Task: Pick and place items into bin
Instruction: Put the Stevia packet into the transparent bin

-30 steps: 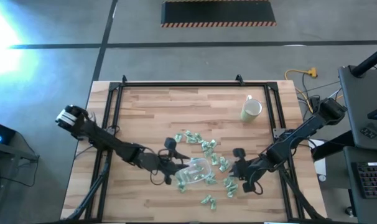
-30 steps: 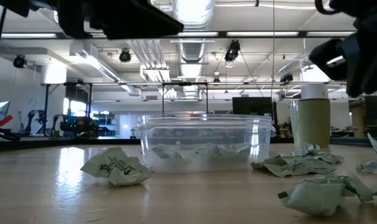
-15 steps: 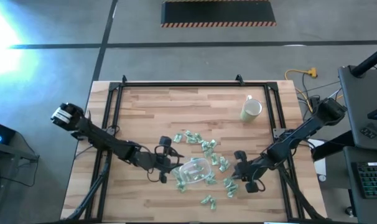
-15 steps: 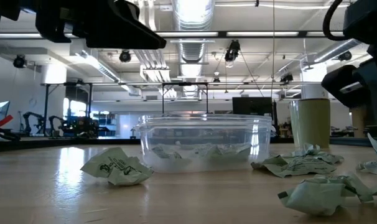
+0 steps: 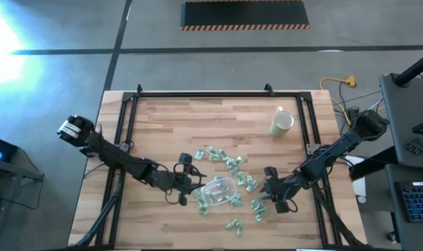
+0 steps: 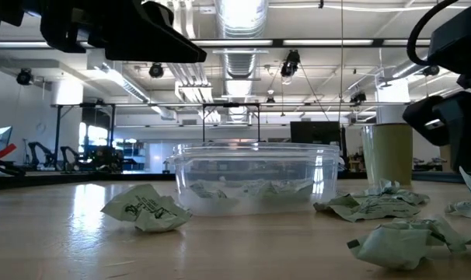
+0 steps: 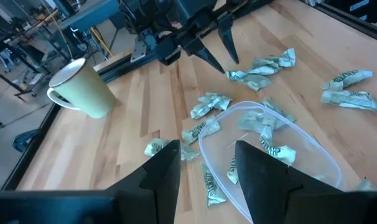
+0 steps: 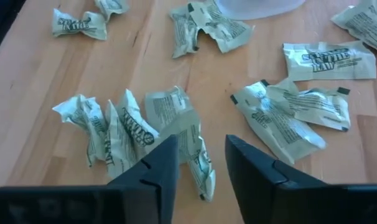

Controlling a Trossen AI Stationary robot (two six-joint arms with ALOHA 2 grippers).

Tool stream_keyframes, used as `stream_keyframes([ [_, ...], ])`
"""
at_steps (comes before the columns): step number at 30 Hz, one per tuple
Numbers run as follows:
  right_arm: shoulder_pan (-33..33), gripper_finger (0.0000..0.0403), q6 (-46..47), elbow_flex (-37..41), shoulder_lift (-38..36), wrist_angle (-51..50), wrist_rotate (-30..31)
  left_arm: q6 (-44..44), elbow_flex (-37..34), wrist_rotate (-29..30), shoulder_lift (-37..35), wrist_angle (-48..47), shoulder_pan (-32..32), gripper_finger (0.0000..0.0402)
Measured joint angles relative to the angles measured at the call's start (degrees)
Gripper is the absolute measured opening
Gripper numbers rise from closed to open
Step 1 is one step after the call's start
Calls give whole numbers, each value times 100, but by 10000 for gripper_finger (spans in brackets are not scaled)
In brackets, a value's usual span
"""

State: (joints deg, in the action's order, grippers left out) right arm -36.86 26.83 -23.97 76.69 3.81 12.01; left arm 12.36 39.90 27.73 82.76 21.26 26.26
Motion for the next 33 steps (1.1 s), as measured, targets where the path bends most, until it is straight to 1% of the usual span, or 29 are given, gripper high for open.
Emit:
stream_keyframes([
  [6, 0, 147, 0, 63, 25, 265, 0, -2, 0, 0, 0, -14, 0, 137],
  [13, 0, 148, -6, 100, 546, 617, -42, -9, 0, -1, 0, -88, 0, 137],
  [18, 0, 143, -31, 52, 770, 610, -52, -11, 0, -2, 0, -91, 0, 137],
  [22, 0, 124, -178, 42, 719, 596, -54, -11, 0, -1, 0, -95, 0, 137],
  [27, 0, 83, -359, 42, 548, 575, -51, -13, 0, 0, 0, -103, 0, 137],
  [33, 0, 33, -476, 17, 507, 567, -54, -13, 0, 0, 0, -130, 0, 137],
])
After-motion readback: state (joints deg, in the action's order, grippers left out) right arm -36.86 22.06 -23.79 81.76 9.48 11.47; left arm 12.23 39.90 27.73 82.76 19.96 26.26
